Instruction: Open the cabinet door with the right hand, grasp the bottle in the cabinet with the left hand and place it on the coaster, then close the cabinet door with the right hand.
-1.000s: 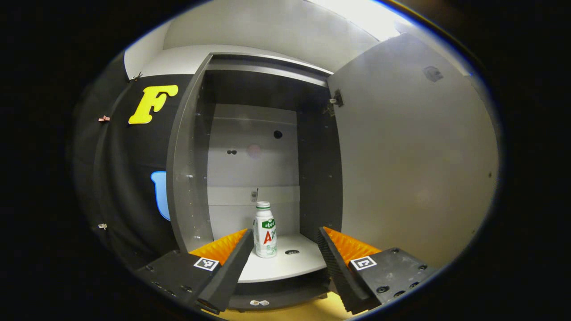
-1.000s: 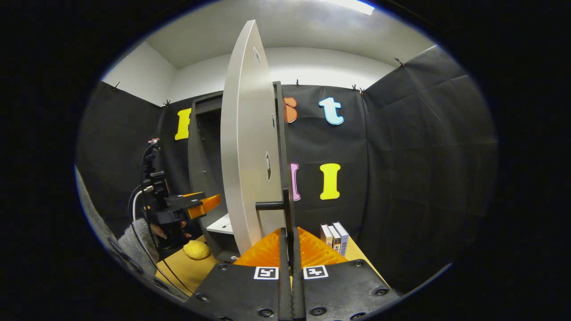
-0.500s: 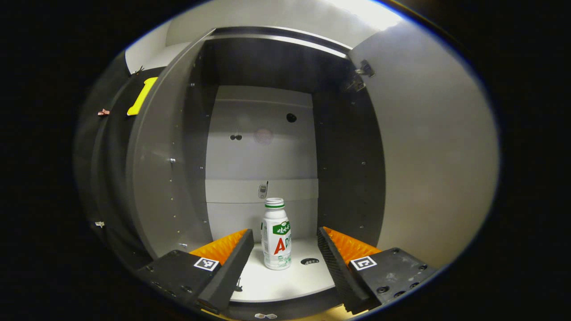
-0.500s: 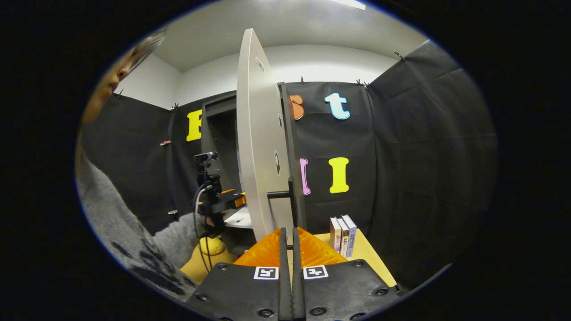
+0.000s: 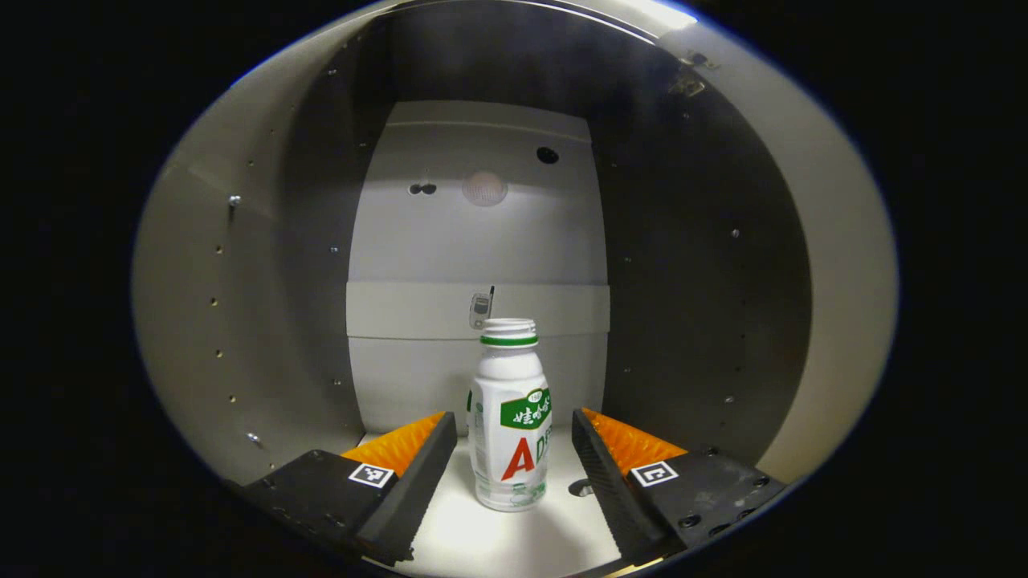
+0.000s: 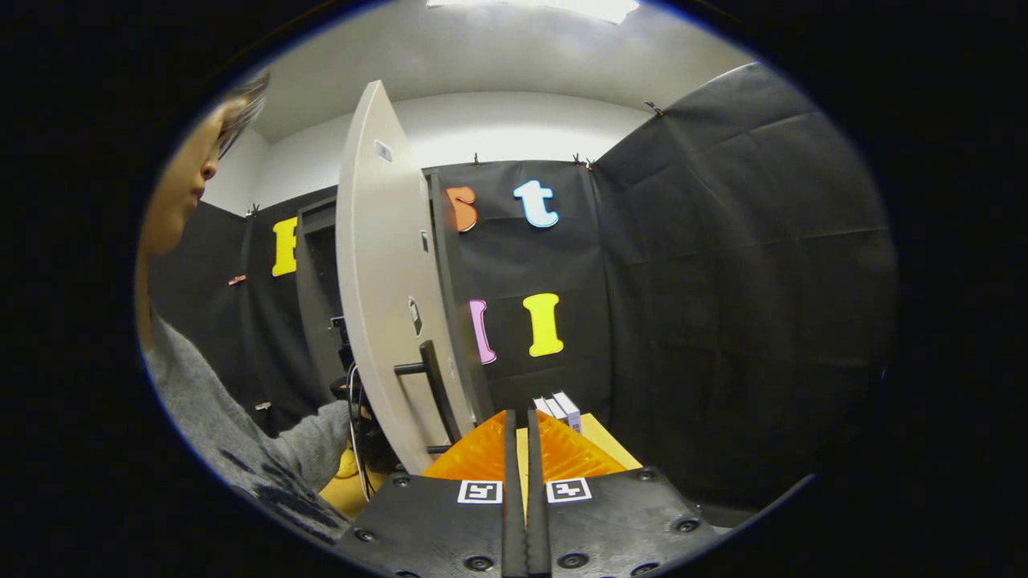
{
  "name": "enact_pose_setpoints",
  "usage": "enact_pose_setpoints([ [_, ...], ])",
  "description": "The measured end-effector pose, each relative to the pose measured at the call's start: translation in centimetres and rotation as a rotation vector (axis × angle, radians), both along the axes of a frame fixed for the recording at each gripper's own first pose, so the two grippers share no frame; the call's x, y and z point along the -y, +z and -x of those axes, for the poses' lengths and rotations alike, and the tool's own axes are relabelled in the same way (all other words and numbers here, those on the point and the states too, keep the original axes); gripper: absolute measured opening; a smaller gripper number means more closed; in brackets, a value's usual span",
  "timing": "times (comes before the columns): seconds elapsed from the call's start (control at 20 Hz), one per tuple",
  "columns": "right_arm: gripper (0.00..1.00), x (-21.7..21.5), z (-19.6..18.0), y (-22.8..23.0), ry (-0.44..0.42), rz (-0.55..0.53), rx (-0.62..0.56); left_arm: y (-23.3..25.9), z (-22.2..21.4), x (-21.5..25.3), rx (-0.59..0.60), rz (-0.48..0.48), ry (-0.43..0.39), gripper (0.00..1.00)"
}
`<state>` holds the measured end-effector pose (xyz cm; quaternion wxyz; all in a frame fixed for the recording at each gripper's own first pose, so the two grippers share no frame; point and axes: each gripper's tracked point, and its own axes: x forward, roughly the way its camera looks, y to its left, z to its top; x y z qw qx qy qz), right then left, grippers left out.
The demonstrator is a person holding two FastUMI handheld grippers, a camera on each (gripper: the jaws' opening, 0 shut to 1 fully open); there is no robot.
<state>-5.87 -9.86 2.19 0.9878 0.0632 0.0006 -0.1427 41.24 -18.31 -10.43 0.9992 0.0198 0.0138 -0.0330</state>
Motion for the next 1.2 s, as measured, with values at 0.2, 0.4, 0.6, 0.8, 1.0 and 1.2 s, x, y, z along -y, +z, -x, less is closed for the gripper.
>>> enact_pose_setpoints([
  [0.2,0.05,0.9,-0.6,0.5,-0.035,-0.006,0.015,-1.3,-2.2,-0.1,-0.027,0.006,0.000,0.92],
  [0.4,0.06,0.8,-0.7,-0.1,-0.035,-0.001,-0.015,-2.0,-4.0,-0.4,-0.035,0.016,-0.002,0.92],
  [0.6,0.05,0.7,-0.7,-0.4,-0.030,0.004,-0.029,-1.8,-5.4,-0.1,-0.015,-0.004,-0.027,0.91],
  [0.8,0.05,0.4,-0.6,-0.2,-0.019,0.001,-0.018,-0.7,-3.4,1.0,-0.022,0.027,-0.107,0.74],
  [1.0,0.05,-1.6,-0.1,0.3,0.007,0.020,-0.006,2.6,0.8,0.4,0.030,0.019,-0.161,0.72],
  [1.2,0.05,-4.9,0.7,1.4,0.058,0.050,0.028,4.9,8.3,-0.3,0.058,0.042,-0.209,0.73],
])
